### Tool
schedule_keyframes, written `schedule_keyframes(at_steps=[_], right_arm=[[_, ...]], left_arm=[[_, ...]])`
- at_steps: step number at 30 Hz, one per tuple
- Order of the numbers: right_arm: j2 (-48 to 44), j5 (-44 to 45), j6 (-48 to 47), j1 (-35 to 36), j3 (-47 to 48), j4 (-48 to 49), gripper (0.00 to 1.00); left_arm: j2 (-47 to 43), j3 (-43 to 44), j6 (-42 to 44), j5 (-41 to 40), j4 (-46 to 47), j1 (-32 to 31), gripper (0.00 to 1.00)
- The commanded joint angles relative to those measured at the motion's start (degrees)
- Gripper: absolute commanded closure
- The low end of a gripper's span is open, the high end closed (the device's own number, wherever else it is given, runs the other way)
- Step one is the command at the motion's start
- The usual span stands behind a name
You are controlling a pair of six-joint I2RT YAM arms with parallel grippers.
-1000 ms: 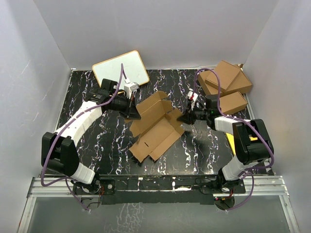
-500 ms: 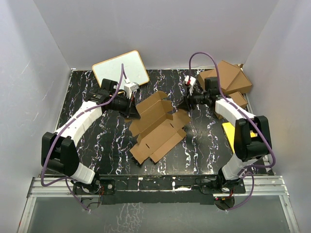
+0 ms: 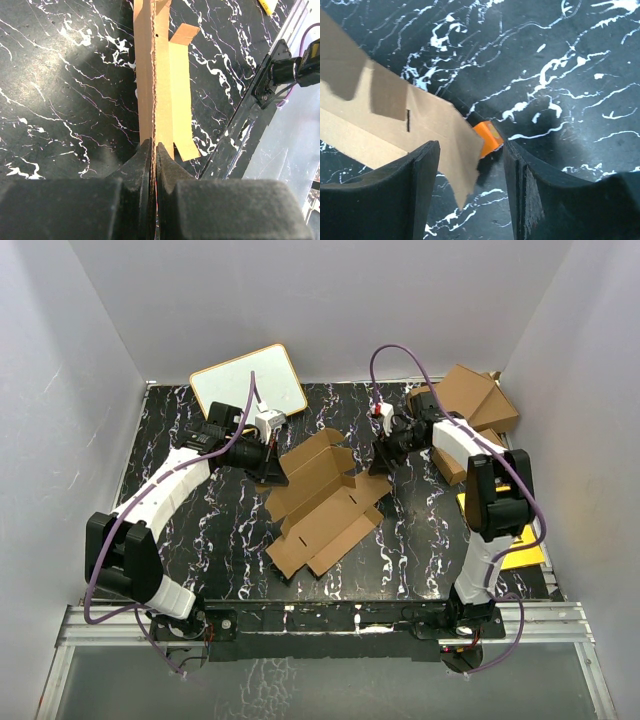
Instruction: Fold the paper box
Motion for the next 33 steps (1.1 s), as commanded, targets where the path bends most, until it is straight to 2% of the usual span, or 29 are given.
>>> schedule_keyframes(at_steps=[1,4,6,7,10,11,12,17,18,20,23,27,29,33], right_arm=[[4.1,1.2,-4.2,-1.0,7.4,-6.4,0.41],[6.8,-0.1,-6.8,-1.0,10.3,-10.5,0.42],[8.1,-2.1,-8.4,-0.9,11.9,-13.2,0.47],[8.5,-3.2,-9.2,-0.9,12.6,-14.5,0.53],[8.5,-5.2,-10.6,-0.9,13.8,-16.4,0.83],[8.2,-5.9,-11.2,-0.9,14.0,-16.8,0.89],[7.7,-6.8,-11.9,-0.9,14.0,-17.3,0.92],[4.2,-10.6,-12.0,-1.0,12.9,-15.7,0.92],[2.8,-11.3,-10.5,-1.0,11.8,-13.6,0.92],[-1.6,-12.0,-4.7,-0.9,7.2,-2.9,0.92],[-9.0,-11.4,7.7,-0.8,-2.8,17.4,0.92],[-16.1,-6.4,21.3,-0.1,-15.3,42.5,0.92],[-17.3,-3.7,24.2,0.7,-18.8,48.9,0.92],[-16.7,0.4,28.1,2.9,-23.2,55.4,0.92]], left_arm=[[-1.0,2.5,1.2,1.4,-1.1,-0.4,1.0],[-0.9,2.9,1.3,1.4,-1.3,-0.4,1.0],[-0.9,3.3,1.3,1.2,-1.5,-0.4,1.0],[-0.9,3.5,1.4,1.2,-1.7,-0.4,1.0],[-0.7,4.4,1.7,0.8,-2.5,-0.4,1.0],[-0.7,4.8,1.7,0.6,-2.8,-0.4,1.0],[-0.7,5.3,1.8,0.2,-3.3,-0.4,1.0],[-0.5,9.7,3.8,-3.4,-7.0,-0.4,1.0],[-0.3,10.8,4.3,-4.3,-7.6,-0.4,1.0],[-0.4,13.0,5.3,-5.7,-9.2,-0.4,1.0],[-0.4,15.8,6.8,-7.4,-10.8,-0.4,1.0],[0.2,18.2,8.0,-9.2,-12.5,-0.5,1.0],[0.5,18.4,8.0,-9.5,-12.6,-0.7,1.0],[0.8,17.3,7.6,-8.7,-12.2,-1.3,1.0]])
